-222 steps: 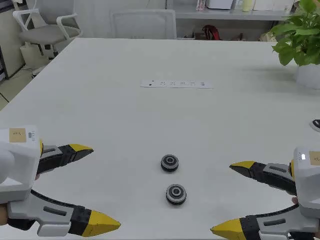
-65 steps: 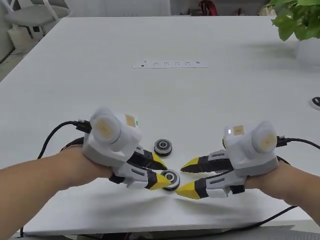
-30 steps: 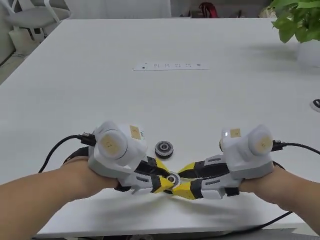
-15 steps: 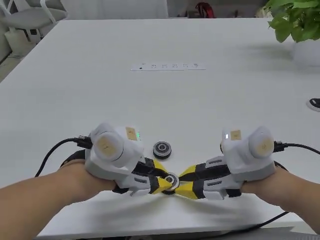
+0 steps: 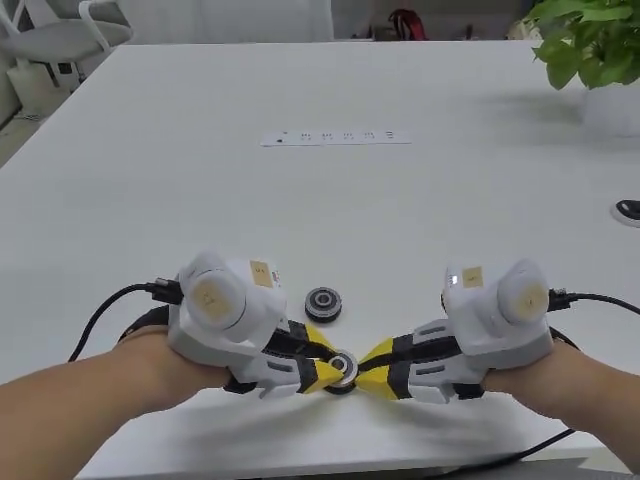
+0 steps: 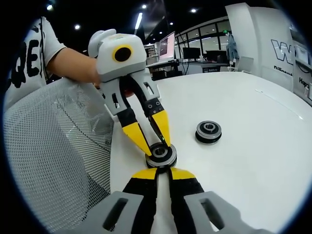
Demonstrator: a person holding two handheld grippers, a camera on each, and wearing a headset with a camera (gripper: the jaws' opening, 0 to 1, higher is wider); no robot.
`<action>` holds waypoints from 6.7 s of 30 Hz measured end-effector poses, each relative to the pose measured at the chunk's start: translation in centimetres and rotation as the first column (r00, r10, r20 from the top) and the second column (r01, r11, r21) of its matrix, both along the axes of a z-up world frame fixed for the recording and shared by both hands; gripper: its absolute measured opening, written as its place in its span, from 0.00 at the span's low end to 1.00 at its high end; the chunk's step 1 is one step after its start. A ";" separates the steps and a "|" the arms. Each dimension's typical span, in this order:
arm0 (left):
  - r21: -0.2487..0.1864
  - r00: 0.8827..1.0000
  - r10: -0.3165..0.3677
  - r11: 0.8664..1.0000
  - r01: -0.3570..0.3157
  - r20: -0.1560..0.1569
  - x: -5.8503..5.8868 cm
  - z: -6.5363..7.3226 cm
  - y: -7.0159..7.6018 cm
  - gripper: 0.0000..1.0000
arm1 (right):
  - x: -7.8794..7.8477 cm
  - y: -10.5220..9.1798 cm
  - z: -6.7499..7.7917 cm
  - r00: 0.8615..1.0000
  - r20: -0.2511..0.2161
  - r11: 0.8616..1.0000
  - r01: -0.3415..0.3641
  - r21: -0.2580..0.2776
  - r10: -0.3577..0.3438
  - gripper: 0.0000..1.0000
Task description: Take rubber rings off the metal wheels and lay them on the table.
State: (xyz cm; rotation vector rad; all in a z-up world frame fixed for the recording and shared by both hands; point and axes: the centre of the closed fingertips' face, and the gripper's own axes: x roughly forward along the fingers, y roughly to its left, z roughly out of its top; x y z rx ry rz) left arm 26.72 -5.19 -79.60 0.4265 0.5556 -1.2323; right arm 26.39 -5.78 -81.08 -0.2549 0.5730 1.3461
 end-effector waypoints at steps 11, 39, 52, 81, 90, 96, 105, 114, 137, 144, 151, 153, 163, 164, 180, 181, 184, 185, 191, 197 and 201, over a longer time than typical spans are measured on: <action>0.008 1.000 -0.006 1.000 0.006 0.012 0.0 0.0 0.0 0.13 | 0.4 -0.4 0.1 0.999 -0.029 0.999 0.037 0.011 -0.037 0.00; 0.016 1.000 -0.004 1.000 0.004 0.021 0.0 0.0 -0.1 0.13 | 0.6 -0.6 1.0 0.965 -0.220 0.981 0.170 0.098 -0.145 0.00; 0.025 1.000 0.004 1.000 -0.004 0.020 0.0 0.0 -0.1 0.13 | 0.8 -0.3 1.4 0.938 -0.297 0.967 0.222 0.126 -0.177 0.00; 0.044 1.000 0.006 0.999 -0.007 0.022 0.1 -0.1 -0.2 0.12 | 0.4 0.2 2.0 0.924 -0.347 0.963 0.223 0.149 -0.161 0.00; 0.045 1.000 0.005 0.999 -0.006 0.020 0.0 0.0 -0.2 0.12 | 0.0 0.6 2.4 0.930 -0.341 0.965 0.204 0.167 -0.138 0.00; 0.043 1.000 0.007 0.999 -0.008 0.018 0.0 0.0 -0.2 0.12 | 0.1 0.7 2.5 0.932 -0.338 0.965 0.198 0.174 -0.130 0.00; 0.042 1.000 0.007 0.999 -0.008 0.018 0.1 -0.1 -0.2 0.12 | -0.2 0.9 3.1 0.928 -0.354 0.961 0.192 0.200 -0.112 0.00; 0.039 1.000 0.008 0.999 -0.008 0.020 0.1 -0.1 -0.2 0.12 | 0.1 0.6 3.0 0.919 -0.371 0.954 0.221 0.203 -0.134 0.00; 0.050 0.999 -0.043 0.998 0.042 0.029 -0.4 0.1 -0.2 0.20 | 0.4 0.3 2.3 0.919 -0.361 0.958 0.230 0.173 -0.155 0.00; 0.055 0.997 -0.072 0.996 0.072 0.016 -1.0 0.3 -0.1 0.27 | 0.4 0.3 2.4 0.919 -0.364 0.957 0.231 0.176 -0.155 0.00; 0.035 0.997 -0.072 0.997 0.072 0.002 -1.4 1.1 0.3 0.34 | 0.5 0.3 2.4 0.917 -0.366 0.954 0.238 0.181 -0.159 0.00; 0.026 0.998 -0.065 0.998 0.065 0.001 -1.4 1.4 0.5 0.35 | 0.6 0.3 2.5 0.916 -0.368 0.953 0.241 0.185 -0.160 0.00; -0.007 0.999 -0.050 0.999 0.050 -0.002 -1.6 2.8 1.8 0.47 | 0.7 0.3 2.7 0.917 -0.369 0.953 0.237 0.190 -0.154 0.00; -0.010 0.999 -0.046 0.999 0.046 -0.003 -1.6 2.9 2.0 0.48 | 0.7 0.3 2.8 0.916 -0.369 0.953 0.236 0.190 -0.154 0.00; -0.056 1.000 0.012 0.998 -0.012 -0.006 -1.8 4.7 4.5 0.64 | 1.0 0.6 3.6 0.922 -0.362 0.957 0.217 0.195 -0.135 0.00; -0.060 1.000 0.016 0.998 -0.016 -0.005 -1.8 4.8 4.6 0.66 | 0.9 0.6 3.6 0.922 -0.363 0.957 0.215 0.196 -0.133 0.00; -0.071 0.999 0.032 0.997 -0.032 -0.004 -1.8 5.3 5.0 0.68 | 0.9 0.8 3.9 0.925 -0.358 0.959 0.205 0.193 -0.126 0.00; -0.074 0.999 0.037 0.997 -0.037 -0.004 -1.7 5.4 5.2 0.69 | 1.0 0.9 3.9 0.926 -0.358 0.960 0.204 0.193 -0.125 0.00; -0.088 0.997 0.072 0.994 -0.072 -0.007 -1.4 5.8 6.1 0.74 | 1.3 1.2 4.3 0.930 -0.348 0.963 0.191 0.192 -0.115 0.00; -0.092 0.995 0.097 0.991 -0.097 -0.006 -1.5 5.9 7.2 0.79 | 1.7 1.7 4.5 0.934 -0.340 0.966 0.178 0.187 -0.107 0.00; -0.097 0.994 0.110 0.989 -0.110 -0.007 -1.5 6.0 7.7 0.80 | 1.9 2.0 4.7 0.937 -0.335 0.967 0.172 0.186 -0.102 0.00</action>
